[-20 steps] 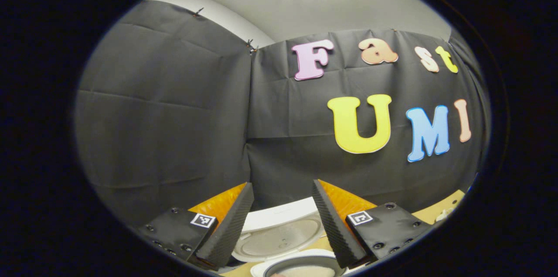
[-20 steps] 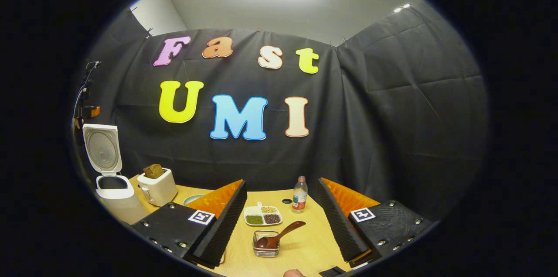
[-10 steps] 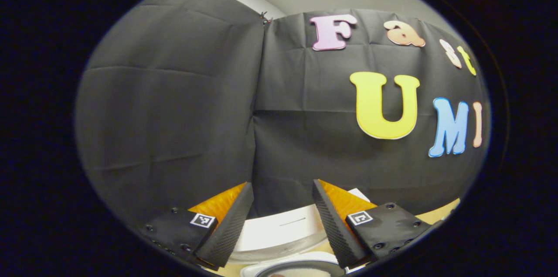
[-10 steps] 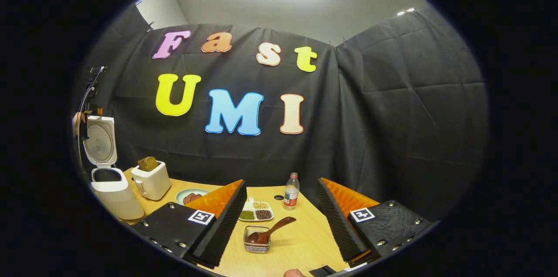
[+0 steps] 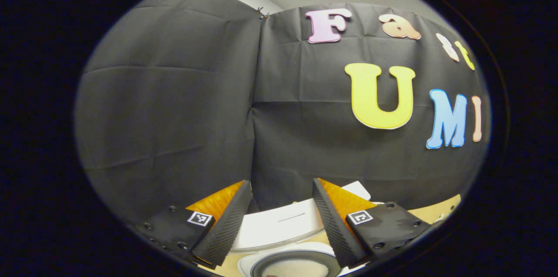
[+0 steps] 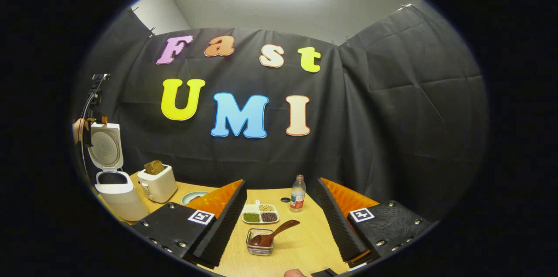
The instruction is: Close the left gripper, press the button to open the rice cooker; take a wooden spoon from the chopstick holder with the right hand, scoop a spoonful of rice and pour it into the rice cooker, then put the wooden spoon back into the chopstick holder.
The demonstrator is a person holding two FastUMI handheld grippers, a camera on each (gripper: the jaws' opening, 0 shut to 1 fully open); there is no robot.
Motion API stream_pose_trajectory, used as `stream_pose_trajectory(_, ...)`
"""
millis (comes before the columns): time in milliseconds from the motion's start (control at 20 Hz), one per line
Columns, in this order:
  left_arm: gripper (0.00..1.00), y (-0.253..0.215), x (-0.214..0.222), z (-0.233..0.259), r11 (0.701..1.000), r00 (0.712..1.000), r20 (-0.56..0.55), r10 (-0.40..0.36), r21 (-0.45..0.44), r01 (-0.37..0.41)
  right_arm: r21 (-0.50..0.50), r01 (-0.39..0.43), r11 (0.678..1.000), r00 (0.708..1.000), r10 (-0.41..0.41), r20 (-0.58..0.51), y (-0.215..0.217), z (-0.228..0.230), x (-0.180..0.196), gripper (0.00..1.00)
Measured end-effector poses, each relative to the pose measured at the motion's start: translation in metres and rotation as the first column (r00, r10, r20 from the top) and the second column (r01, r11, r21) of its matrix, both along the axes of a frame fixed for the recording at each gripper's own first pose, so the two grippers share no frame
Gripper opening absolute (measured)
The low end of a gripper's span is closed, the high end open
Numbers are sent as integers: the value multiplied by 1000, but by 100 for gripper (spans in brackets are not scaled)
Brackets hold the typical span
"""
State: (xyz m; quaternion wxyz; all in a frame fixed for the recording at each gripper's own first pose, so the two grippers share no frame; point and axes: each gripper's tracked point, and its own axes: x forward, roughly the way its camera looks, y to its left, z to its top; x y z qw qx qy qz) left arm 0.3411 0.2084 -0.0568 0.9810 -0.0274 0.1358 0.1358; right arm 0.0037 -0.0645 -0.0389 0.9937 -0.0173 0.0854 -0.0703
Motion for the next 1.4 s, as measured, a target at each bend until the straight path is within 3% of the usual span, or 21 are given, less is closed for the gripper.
stream_pose_trajectory(550,94,-71,-70,-26,999,999,-36,-36,-27,35,38,-51,998,998,50,24,-27,3,3,97)
stream_pose_trajectory(700,99,-87,-93,-42,998,997,-55,-52,-46,50,30,-71,997,997,70,29,-32,5,3,97)
stream_pose_trajectory(900,92,-109,-118,-68,996,993,-91,-71,-59,66,22,-92,996,995,91,32,-39,6,3,97)
stream_pose_trajectory(950,96,-114,-123,-75,996,991,-105,-77,-58,71,22,-97,995,995,97,29,-41,4,3,97)
stream_pose_trajectory(1150,92,-127,-139,-100,995,986,-141,-89,-59,82,28,-108,994,994,108,21,-47,0,5,97)
stream_pose_trajectory(1400,96,-139,-156,-123,995,978,-185,-96,-9,96,33,-114,993,993,114,15,-55,-5,3,97)
